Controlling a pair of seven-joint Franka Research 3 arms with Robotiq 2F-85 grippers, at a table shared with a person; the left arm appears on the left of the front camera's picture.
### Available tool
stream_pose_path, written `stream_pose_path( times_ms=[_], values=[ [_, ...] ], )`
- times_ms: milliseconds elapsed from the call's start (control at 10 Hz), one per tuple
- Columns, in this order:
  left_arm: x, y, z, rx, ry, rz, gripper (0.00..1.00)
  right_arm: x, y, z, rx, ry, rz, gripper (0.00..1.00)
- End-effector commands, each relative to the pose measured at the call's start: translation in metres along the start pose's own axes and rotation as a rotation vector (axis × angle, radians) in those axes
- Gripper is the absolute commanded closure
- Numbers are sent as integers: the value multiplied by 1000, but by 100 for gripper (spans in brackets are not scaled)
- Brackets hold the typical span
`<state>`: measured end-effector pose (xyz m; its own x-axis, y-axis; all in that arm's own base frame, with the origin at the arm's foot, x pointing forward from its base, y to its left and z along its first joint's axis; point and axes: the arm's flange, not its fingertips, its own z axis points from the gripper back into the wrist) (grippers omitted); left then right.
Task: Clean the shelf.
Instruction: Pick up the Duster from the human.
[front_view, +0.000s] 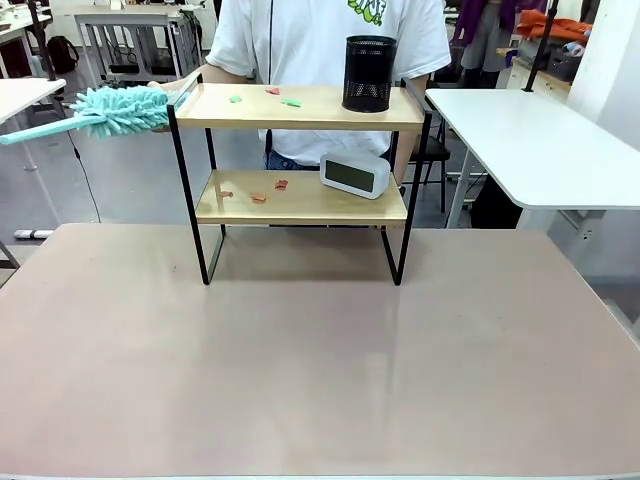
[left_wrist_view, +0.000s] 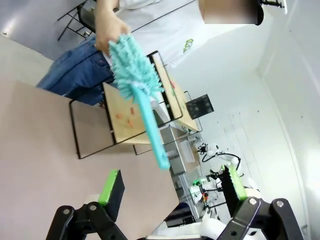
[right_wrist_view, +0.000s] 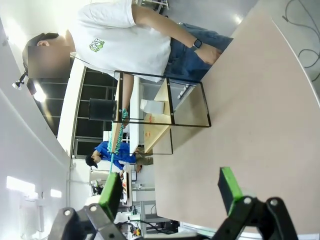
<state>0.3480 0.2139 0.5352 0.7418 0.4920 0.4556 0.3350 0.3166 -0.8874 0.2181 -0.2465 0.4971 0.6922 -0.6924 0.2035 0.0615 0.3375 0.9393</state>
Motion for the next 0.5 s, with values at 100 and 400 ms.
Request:
stream_pose_path(
  times_ms=[100,400],
  values=[
    [45,2,-66,0,115,42,0,3,1,0,20,-6,28,0],
    [35,13,-119,-1,266,146,0,3,1,0,20,-6,28,0]
  ],
)
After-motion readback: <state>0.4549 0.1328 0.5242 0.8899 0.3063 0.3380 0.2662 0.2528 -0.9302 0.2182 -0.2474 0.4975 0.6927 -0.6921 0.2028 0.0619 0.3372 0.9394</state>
